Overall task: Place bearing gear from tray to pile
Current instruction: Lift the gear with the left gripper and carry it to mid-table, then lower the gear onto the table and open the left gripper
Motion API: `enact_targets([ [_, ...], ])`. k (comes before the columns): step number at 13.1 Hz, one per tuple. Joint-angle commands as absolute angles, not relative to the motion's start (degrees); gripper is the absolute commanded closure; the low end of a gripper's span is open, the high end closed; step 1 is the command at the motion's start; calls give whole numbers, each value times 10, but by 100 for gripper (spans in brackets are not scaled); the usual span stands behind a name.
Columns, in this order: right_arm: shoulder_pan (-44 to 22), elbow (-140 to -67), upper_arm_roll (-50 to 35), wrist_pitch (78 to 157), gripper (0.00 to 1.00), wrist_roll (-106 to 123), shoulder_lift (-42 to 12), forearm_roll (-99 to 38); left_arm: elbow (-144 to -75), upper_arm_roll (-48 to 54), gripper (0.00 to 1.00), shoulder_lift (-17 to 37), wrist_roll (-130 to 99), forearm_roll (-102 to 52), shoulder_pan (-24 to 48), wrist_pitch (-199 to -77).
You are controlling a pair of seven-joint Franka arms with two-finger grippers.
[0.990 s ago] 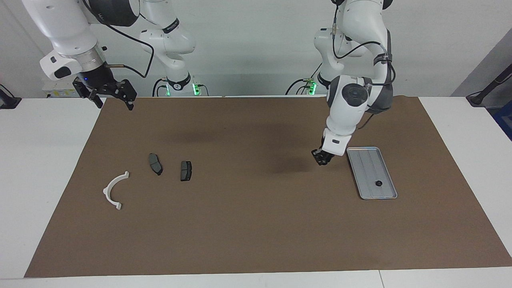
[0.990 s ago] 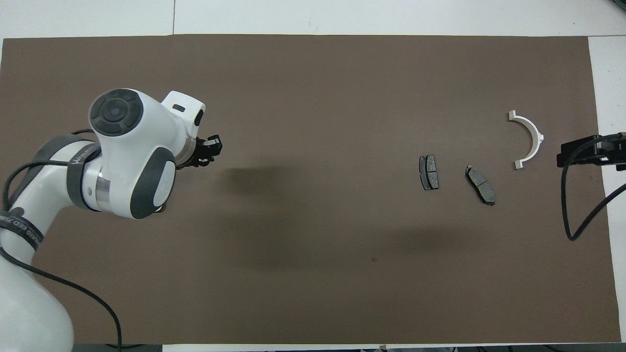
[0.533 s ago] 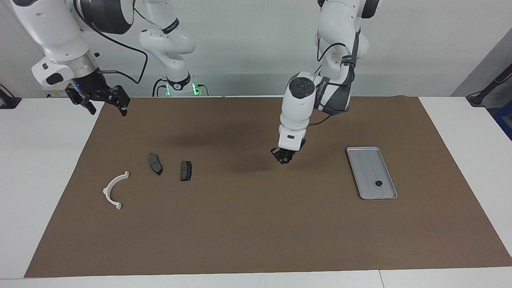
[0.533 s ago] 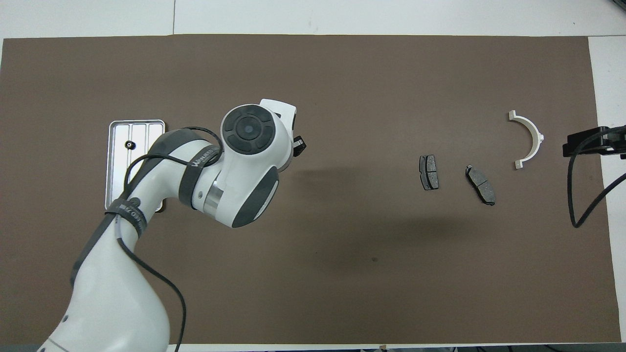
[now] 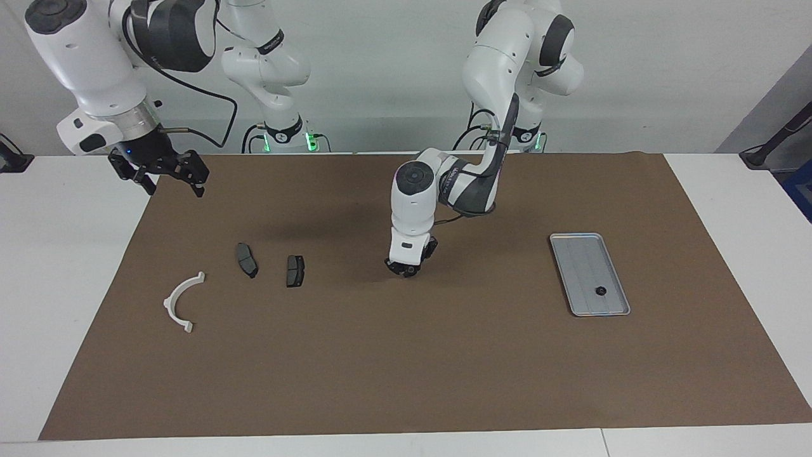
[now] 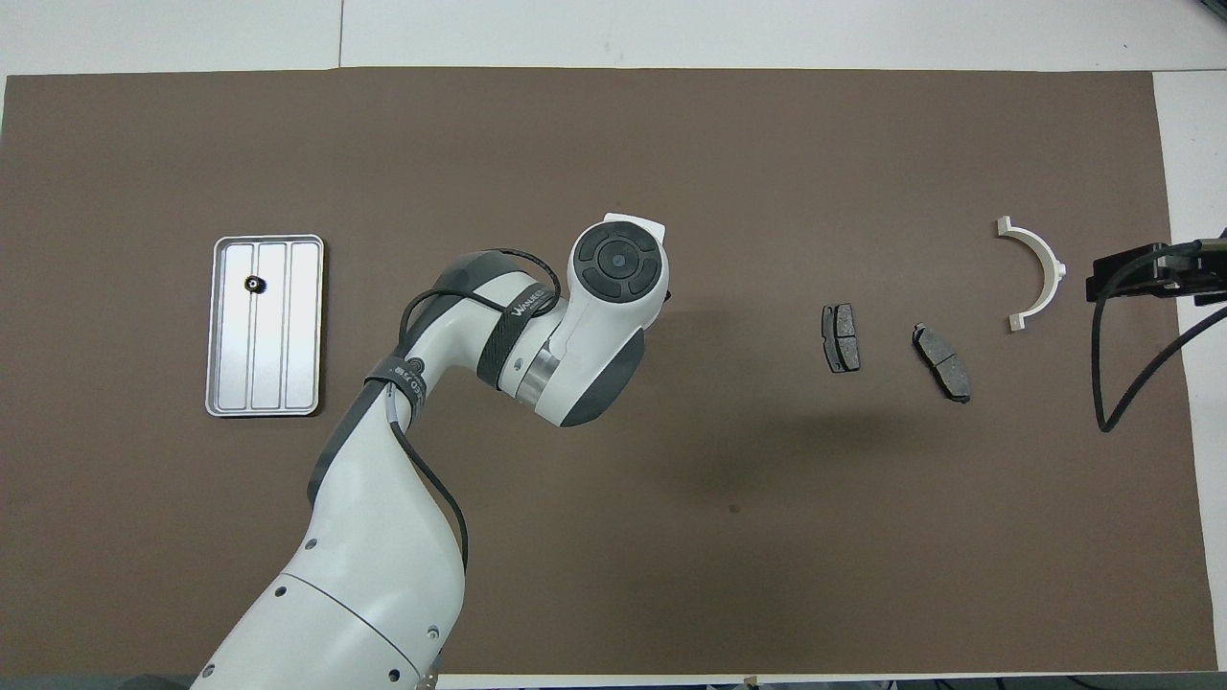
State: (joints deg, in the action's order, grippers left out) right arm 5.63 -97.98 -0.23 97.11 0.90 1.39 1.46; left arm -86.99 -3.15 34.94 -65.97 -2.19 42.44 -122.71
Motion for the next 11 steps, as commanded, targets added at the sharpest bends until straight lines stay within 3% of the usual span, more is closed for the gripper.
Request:
enact_targets([
  [1, 65, -998, -7, 985, 0, 23, 23, 8, -853, -43, 100, 357, -671, -33, 432, -1230],
  [11, 56, -1005, -9, 992, 0, 16, 22, 7, -878, -43, 100, 357, -686, -28, 443, -1261],
])
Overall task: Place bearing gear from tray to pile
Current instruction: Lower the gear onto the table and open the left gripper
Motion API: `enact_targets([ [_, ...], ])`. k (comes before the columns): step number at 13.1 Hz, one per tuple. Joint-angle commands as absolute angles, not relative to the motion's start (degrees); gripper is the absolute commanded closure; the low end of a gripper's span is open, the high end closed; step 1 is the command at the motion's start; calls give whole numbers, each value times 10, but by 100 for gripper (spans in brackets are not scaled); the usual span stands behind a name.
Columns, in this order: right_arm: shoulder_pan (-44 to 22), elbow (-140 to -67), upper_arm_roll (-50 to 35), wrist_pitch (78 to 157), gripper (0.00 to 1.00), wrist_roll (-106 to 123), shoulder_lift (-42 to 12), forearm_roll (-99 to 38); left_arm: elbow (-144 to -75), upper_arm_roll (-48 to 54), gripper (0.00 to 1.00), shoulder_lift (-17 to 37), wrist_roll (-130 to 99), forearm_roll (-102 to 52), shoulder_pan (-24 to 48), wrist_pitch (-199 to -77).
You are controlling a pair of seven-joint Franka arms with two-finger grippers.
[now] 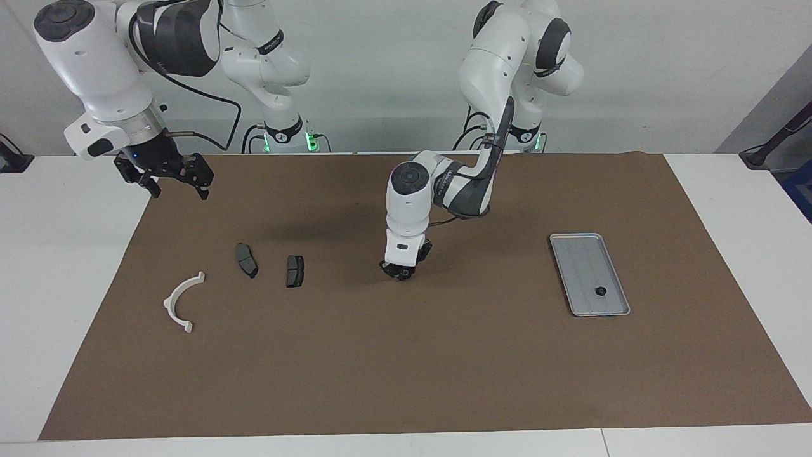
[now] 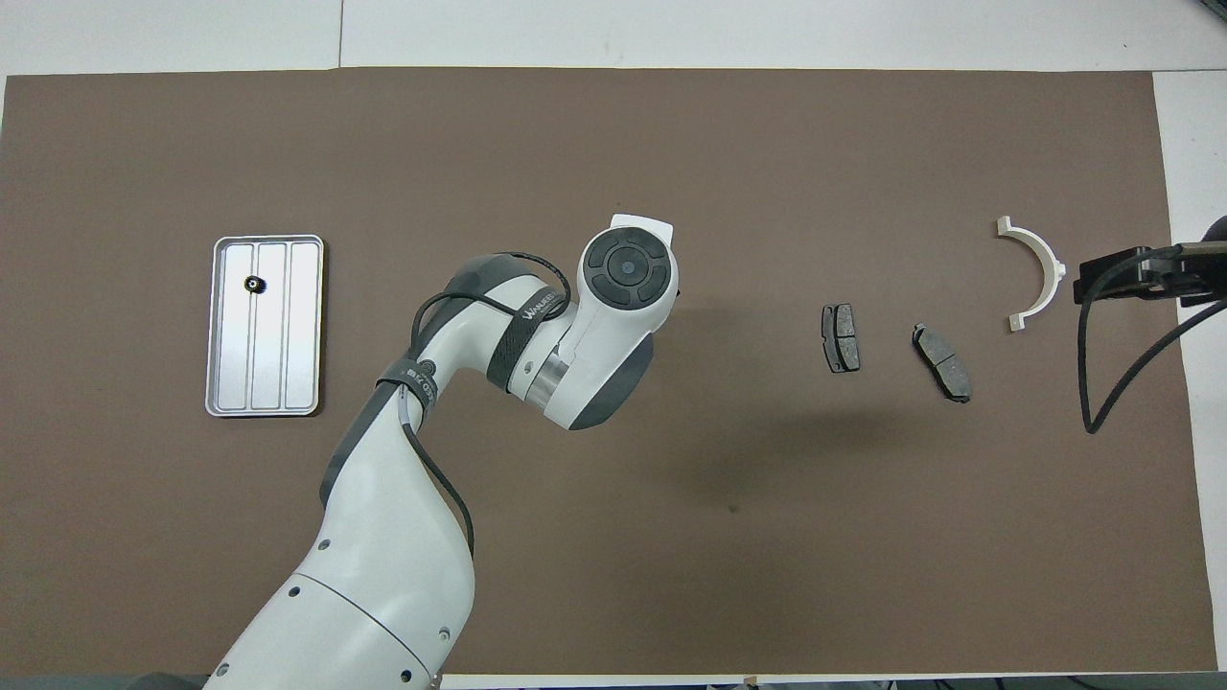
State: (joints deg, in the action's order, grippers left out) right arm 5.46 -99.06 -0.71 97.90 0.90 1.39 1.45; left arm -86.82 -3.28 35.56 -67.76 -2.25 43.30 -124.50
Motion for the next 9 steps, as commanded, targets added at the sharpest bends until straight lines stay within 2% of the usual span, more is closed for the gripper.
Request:
enact_targets([
  [1, 56, -1005, -9, 992, 0, 16, 22, 8, -880, -43, 100, 357, -687, -28, 446, -1263],
  [4, 56, -1018, -9, 994, 0, 18, 27, 7, -886, -43, 100, 357, -690, -27, 447, -1267],
  [5, 56, -1019, -9, 995, 0, 17, 28, 7, -888, -43, 91, 356, -693, -28, 447, -1269],
  [7, 56, -1026, -9, 995, 0, 15, 30, 7, -887, -43, 33, 356, -705, -27, 446, -1270],
  [8, 56, -1036, -9, 1006, 0, 13, 36, 7, -887, -44, 16, 355, -705, -27, 446, -1265],
  [9, 55, -1048, -10, 1021, 0, 5, 40, 7, -884, -45, 5, 354, -706, -28, 445, -1259],
])
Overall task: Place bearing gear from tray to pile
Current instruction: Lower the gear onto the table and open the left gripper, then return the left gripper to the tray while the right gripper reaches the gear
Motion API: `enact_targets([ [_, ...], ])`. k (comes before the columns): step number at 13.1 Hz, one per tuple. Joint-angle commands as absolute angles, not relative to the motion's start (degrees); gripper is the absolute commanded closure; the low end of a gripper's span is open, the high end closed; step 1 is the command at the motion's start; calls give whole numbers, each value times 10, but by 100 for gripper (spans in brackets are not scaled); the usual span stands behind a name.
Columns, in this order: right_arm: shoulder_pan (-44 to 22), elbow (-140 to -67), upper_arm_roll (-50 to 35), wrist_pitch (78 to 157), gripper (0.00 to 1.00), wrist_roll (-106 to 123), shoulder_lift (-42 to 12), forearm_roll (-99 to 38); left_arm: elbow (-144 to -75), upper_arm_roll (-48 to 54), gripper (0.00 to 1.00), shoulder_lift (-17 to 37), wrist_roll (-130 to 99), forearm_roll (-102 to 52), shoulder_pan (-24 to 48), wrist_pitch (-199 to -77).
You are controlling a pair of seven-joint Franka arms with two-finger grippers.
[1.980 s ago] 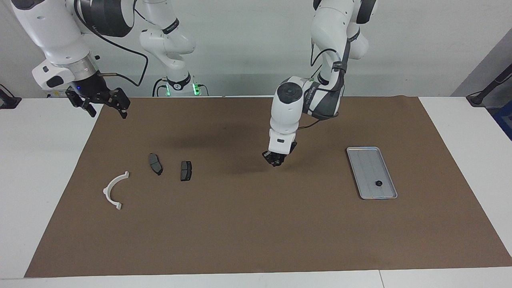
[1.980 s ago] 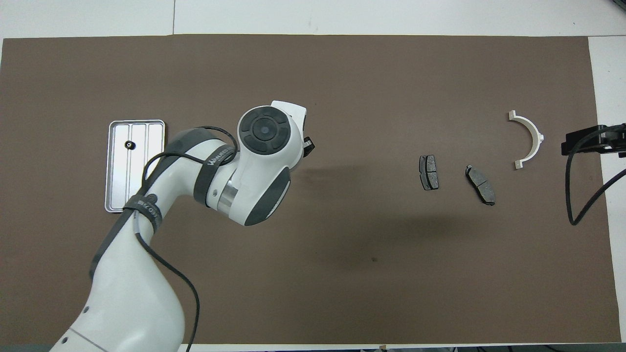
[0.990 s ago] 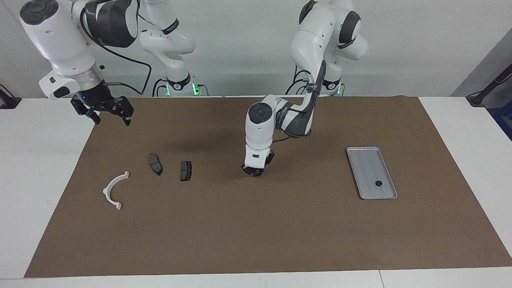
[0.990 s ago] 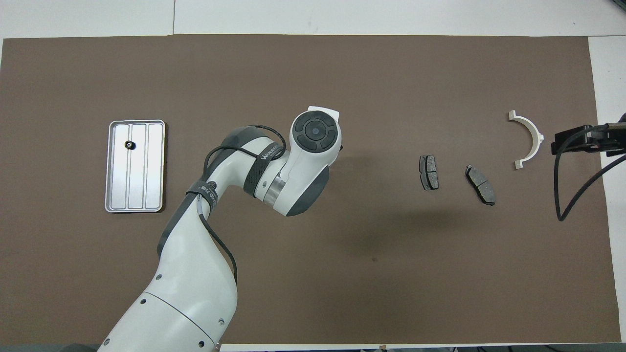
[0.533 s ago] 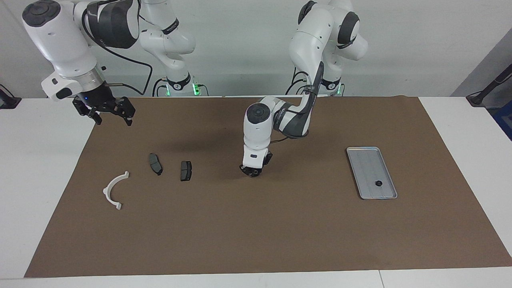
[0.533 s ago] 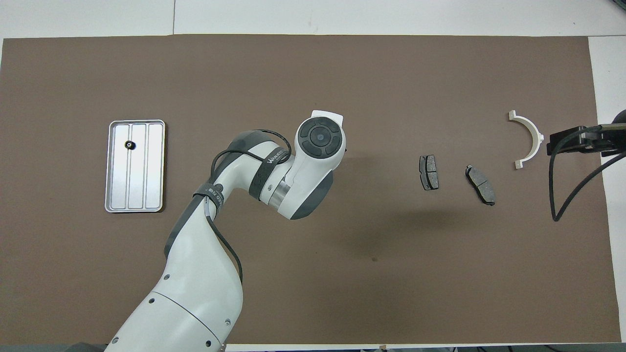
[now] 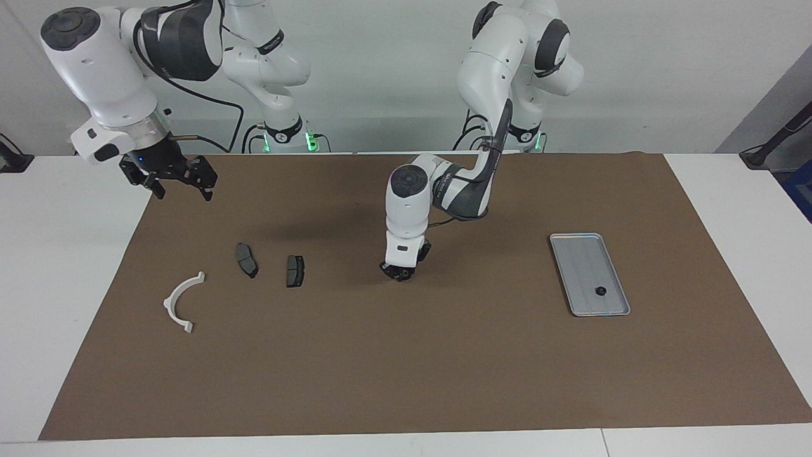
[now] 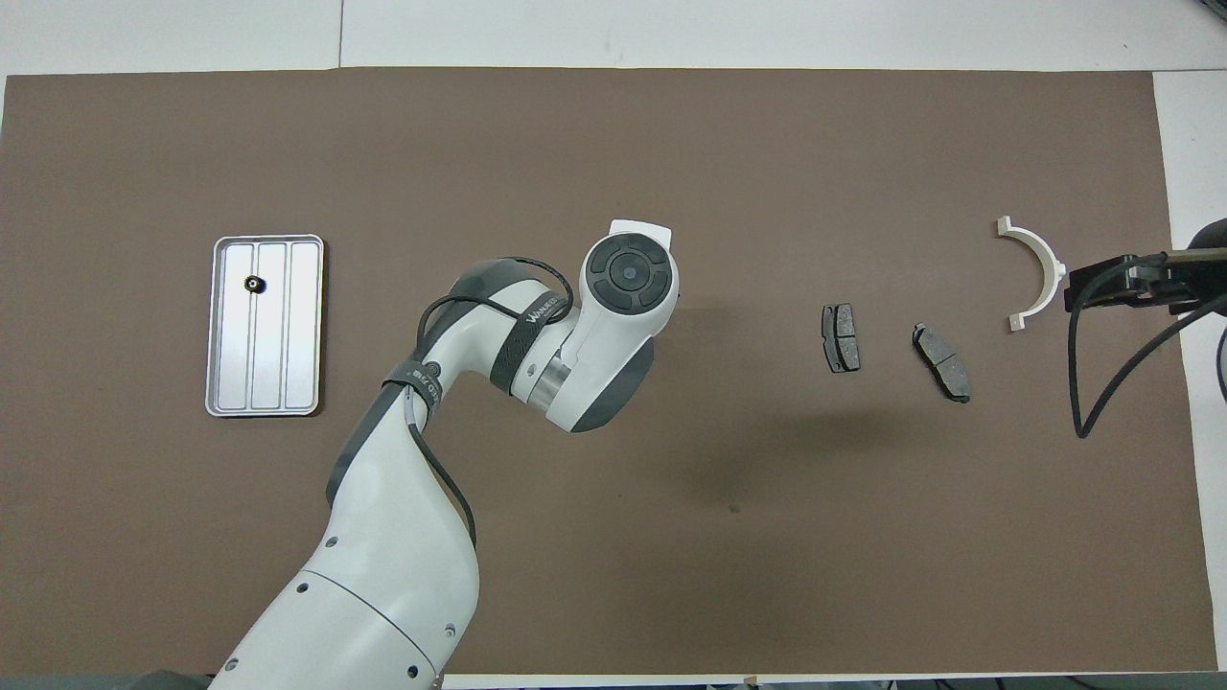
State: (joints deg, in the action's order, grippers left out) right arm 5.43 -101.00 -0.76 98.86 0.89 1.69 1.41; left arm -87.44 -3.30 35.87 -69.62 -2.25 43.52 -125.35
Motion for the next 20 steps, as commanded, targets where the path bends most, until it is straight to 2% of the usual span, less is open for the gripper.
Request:
enact_targets([
  [1, 54, -1049, -11, 1025, 0, 3, 41, 7, -882, -45, 0, 353, -706, -29, 443, -1253],
  [7, 42, -1044, -14, 1053, 0, 1, 17, 1, -882, -47, 0, 303, -648, -25, 373, -1188],
  [10, 14, -969, -15, 1059, 0, -26, -54, -1, -884, -47, 0, 292, -557, -25, 323, -1156],
  [13, -29, -830, -15, 1035, 0, -64, -174, 5, -888, -47, 2, 284, -435, -26, 258, -1142],
  [15, -78, -763, -16, 1021, 0, -115, -229, 11, -895, -47, 5, 280, -325, -26, 204, -1136],
  [18, -186, -762, -16, 1030, 0, -263, -242, 11, -911, -47, 7, 274, -177, -26, 133, -1140],
  [20, -228, -769, -16, 1041, 0, -314, -246, 3, -923, -47, 11, 272, -114, -26, 107, -1147],
])
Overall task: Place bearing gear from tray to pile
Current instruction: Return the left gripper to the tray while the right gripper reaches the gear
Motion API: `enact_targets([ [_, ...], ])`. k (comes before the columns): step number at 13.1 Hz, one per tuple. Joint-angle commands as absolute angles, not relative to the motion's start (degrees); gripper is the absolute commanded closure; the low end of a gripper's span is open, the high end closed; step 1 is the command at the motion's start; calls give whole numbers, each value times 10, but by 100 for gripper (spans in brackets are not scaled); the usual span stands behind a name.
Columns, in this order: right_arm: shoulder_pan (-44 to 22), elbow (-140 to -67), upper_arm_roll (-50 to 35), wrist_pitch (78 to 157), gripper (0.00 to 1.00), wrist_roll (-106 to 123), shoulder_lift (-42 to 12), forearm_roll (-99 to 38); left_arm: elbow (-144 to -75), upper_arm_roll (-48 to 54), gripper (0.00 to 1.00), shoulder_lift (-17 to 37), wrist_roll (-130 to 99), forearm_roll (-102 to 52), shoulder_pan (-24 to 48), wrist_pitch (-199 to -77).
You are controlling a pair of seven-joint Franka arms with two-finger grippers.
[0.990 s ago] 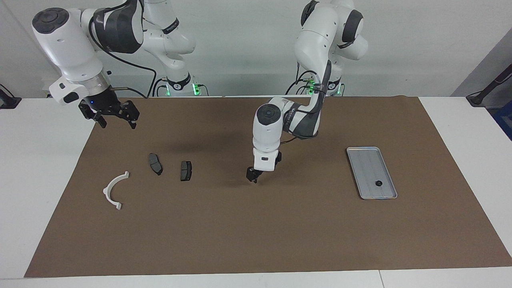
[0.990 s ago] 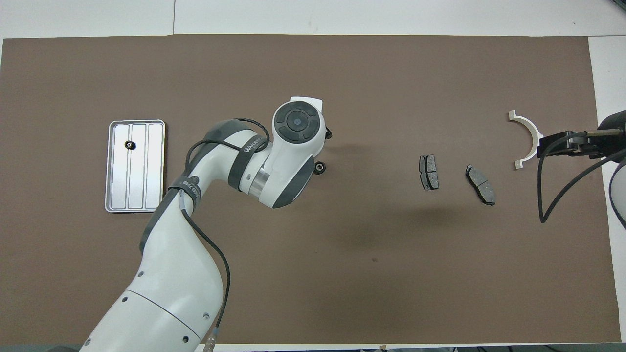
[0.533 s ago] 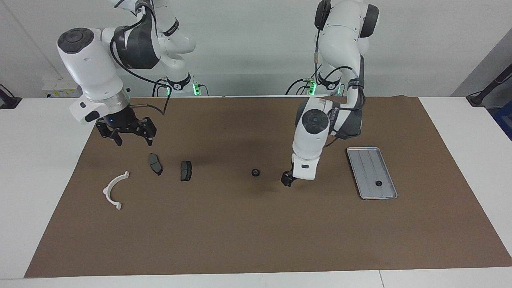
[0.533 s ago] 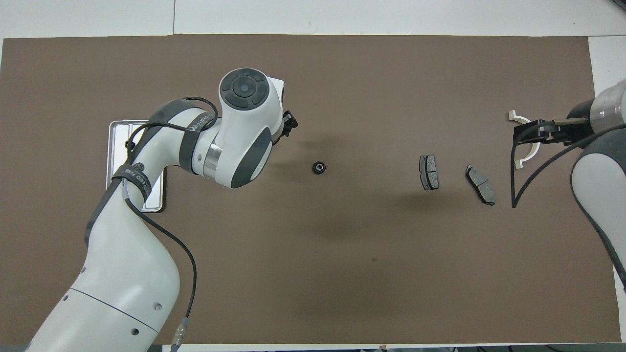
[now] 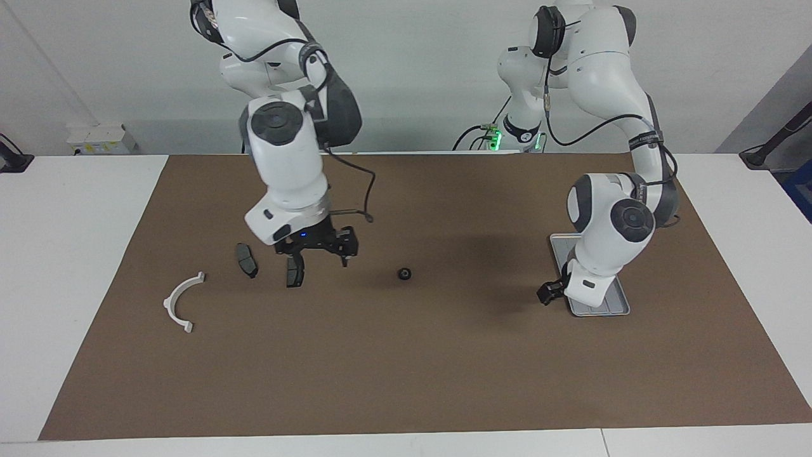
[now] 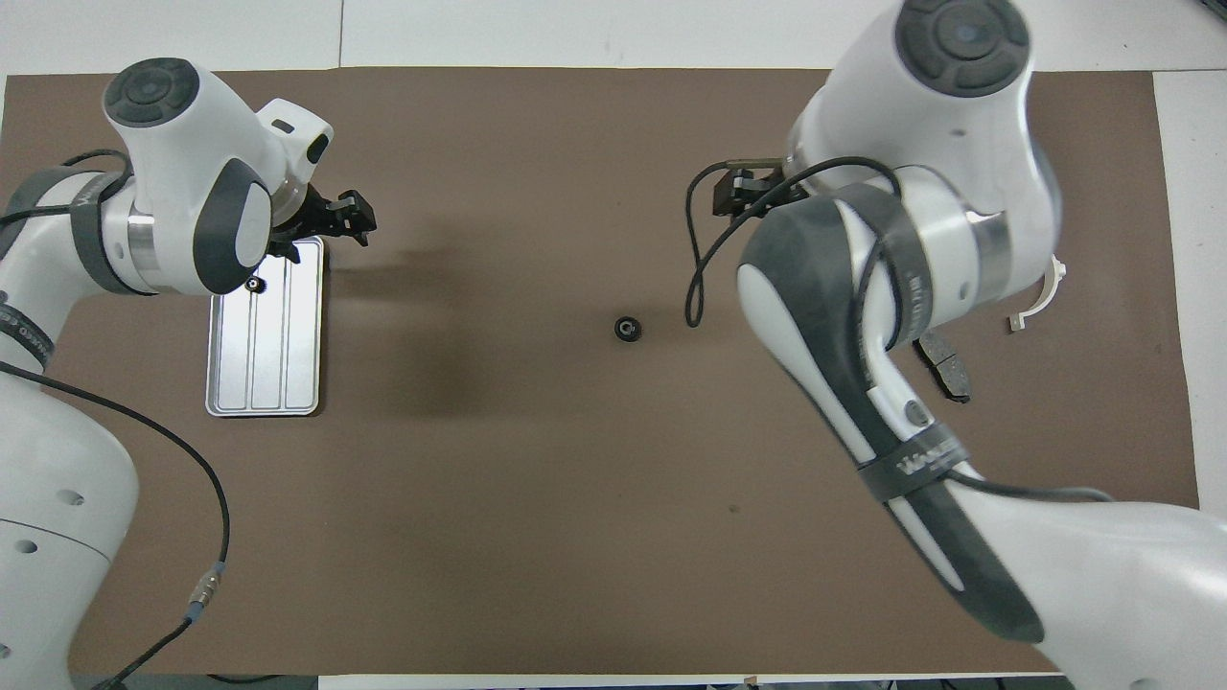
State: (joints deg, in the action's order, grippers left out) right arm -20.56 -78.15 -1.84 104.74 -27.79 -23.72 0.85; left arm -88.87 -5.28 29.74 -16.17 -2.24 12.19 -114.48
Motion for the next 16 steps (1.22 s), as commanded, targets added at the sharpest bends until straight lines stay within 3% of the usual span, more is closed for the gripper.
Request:
enact_targets([
  [1, -245, -774, -16, 1048, 0, -326, -249, 2, -926, -47, 12, 272, -79, -26, 92, -1154],
  [4, -279, -805, -17, 1084, 0, -337, -265, 0, -934, -47, 15, 271, 11, -26, 52, -1168],
  [8, -308, -829, -18, 1127, 0, -341, -299, 0, -1020, -47, 18, 247, 48, -27, 31, -1265],
  [16, -311, -908, -19, 1219, 0, -328, -311, 1, -1053, -47, 23, 234, 29, -33, 26, -1264],
])
